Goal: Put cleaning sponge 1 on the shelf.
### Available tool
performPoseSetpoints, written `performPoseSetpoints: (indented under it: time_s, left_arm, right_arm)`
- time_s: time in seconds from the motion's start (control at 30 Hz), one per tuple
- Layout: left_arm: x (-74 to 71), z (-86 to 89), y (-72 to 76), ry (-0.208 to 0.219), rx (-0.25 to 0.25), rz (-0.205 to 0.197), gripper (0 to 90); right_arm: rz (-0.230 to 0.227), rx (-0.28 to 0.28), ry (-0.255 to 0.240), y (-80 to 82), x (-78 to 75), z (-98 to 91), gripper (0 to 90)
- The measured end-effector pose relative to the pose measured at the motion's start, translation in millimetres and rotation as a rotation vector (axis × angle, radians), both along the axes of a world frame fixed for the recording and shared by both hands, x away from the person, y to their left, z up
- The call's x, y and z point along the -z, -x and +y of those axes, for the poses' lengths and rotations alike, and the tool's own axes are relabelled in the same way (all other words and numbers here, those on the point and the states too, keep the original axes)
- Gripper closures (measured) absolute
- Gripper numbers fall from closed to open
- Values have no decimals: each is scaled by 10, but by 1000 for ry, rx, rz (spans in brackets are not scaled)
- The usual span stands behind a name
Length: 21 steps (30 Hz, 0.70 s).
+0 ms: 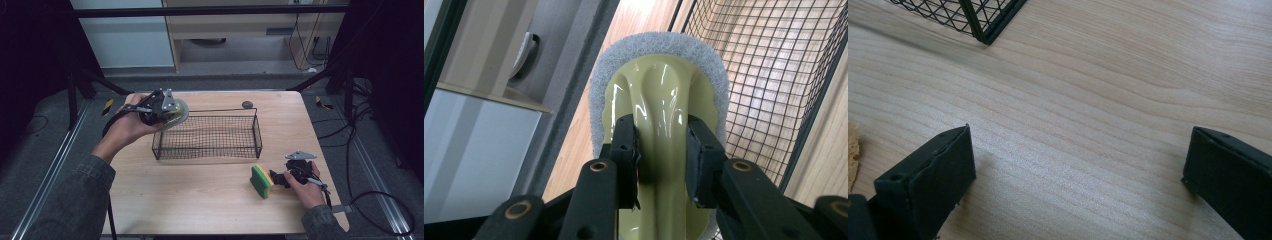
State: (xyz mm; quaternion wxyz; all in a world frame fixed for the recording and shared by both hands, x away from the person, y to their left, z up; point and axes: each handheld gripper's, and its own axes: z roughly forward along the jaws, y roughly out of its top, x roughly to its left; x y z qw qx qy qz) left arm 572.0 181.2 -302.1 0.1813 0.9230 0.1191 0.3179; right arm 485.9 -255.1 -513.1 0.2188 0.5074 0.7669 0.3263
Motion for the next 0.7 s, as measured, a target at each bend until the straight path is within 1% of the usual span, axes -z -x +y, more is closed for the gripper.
performPoseSetpoints:
  time_s: [0.23, 0.27, 0.3, 0.4, 0.47, 0.63, 0.7]
  left_arm:
    - [51, -82, -48, -23, 13, 16, 697]
    - [74, -122, -66, -34, 22, 20, 697]
    - [74, -122, -66, -34, 22, 20, 697]
    - [119, -175, -87, -59, 38, 28, 697]
    - [163, -204, -94, -80, 48, 25, 697]
    - [225, -227, -94, -106, 55, 27, 697]
    - [243, -229, -92, -115, 62, 35, 698]
  right_arm:
    - [0, 0, -1, -2, 0, 1, 4]
    - [1, 1, -1, -3, 0, 1, 4]
    - [1, 1, -1, -3, 0, 1, 4]
    - [1, 1, -1, -3, 0, 1, 4]
    - [1, 1, -1, -3, 0, 2, 4]
    - [1, 1, -1, -3, 0, 1, 4]
    - [1, 1, -1, -3, 0, 1, 4]
